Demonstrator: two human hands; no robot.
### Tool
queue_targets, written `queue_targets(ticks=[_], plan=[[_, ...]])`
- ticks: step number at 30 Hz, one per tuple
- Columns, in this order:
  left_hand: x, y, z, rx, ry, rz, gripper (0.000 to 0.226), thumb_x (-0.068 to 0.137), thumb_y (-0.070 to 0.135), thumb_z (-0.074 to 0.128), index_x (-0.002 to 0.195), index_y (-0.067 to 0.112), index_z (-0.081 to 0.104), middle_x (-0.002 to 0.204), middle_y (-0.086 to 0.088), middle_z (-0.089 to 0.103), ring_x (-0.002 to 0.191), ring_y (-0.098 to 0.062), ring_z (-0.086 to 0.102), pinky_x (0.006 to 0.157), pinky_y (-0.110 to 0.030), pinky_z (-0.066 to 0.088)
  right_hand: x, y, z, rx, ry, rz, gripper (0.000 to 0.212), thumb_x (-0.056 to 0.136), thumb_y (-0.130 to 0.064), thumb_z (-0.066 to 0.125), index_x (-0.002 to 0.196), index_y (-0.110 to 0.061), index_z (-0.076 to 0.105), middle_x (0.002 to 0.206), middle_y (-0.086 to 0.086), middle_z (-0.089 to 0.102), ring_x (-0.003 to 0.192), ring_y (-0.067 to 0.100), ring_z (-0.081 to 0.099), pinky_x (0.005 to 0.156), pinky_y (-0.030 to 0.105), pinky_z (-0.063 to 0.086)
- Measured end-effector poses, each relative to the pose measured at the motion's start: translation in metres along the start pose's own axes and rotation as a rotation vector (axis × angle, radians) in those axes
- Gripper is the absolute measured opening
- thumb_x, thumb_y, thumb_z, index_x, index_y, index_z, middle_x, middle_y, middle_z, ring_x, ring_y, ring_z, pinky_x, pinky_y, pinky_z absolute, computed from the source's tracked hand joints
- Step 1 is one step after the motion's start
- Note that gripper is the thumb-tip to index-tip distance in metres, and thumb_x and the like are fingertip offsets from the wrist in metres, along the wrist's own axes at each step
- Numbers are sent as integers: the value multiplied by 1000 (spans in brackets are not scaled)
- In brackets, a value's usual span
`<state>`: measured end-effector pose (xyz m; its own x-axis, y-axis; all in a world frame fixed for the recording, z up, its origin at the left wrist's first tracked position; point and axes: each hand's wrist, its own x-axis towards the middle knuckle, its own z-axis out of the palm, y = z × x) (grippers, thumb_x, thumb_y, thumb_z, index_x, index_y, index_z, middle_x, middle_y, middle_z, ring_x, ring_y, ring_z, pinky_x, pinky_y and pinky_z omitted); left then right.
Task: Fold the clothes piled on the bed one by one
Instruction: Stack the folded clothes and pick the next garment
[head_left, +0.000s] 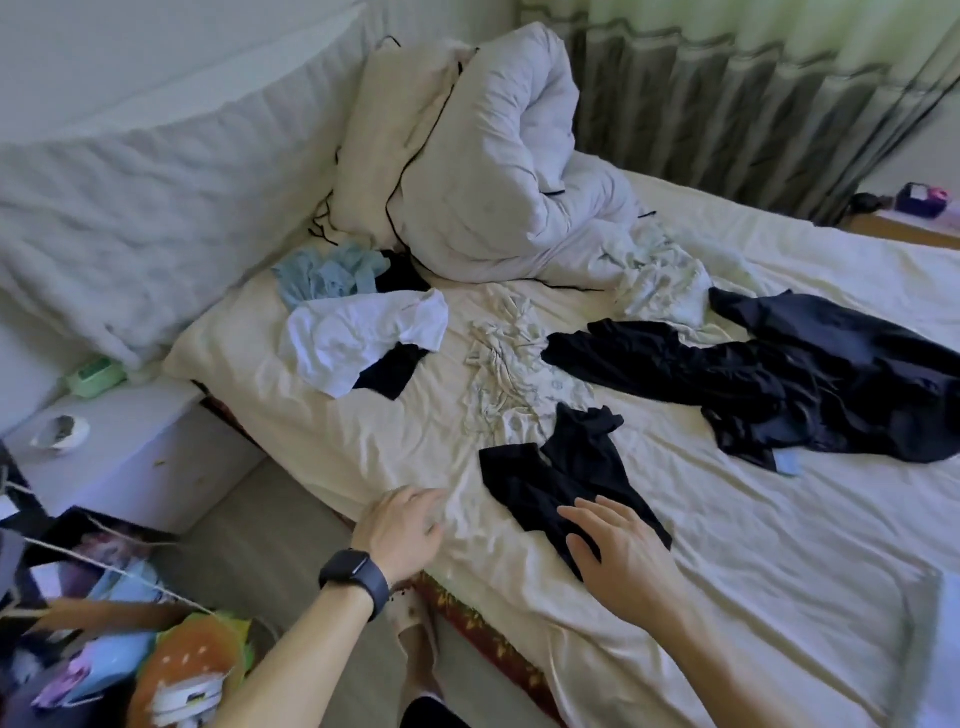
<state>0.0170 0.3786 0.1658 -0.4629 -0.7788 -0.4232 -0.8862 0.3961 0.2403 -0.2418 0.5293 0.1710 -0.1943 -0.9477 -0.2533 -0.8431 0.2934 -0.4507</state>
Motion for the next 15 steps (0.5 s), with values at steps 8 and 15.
queue_targets(ticks=[8,15], plan=[[199,-82,7,219,-339,202,54,97,44,42,150,34,40,150,6,45,139,-19,39,112,-40,33,132,-25,60,-7,-80,379,45,107,-45,40,152,-40,43,156,-17,43,152,11,26,119,28,27],[301,-133,66,390,-498,256,63,100,50,37,158,37,16,167,-2,10,152,-30,11,120,-49,17,208,-3,145,114,-220,775,71,101,-56,49,161,-32,20,168,-4,19,142,24,41,94,37,52]])
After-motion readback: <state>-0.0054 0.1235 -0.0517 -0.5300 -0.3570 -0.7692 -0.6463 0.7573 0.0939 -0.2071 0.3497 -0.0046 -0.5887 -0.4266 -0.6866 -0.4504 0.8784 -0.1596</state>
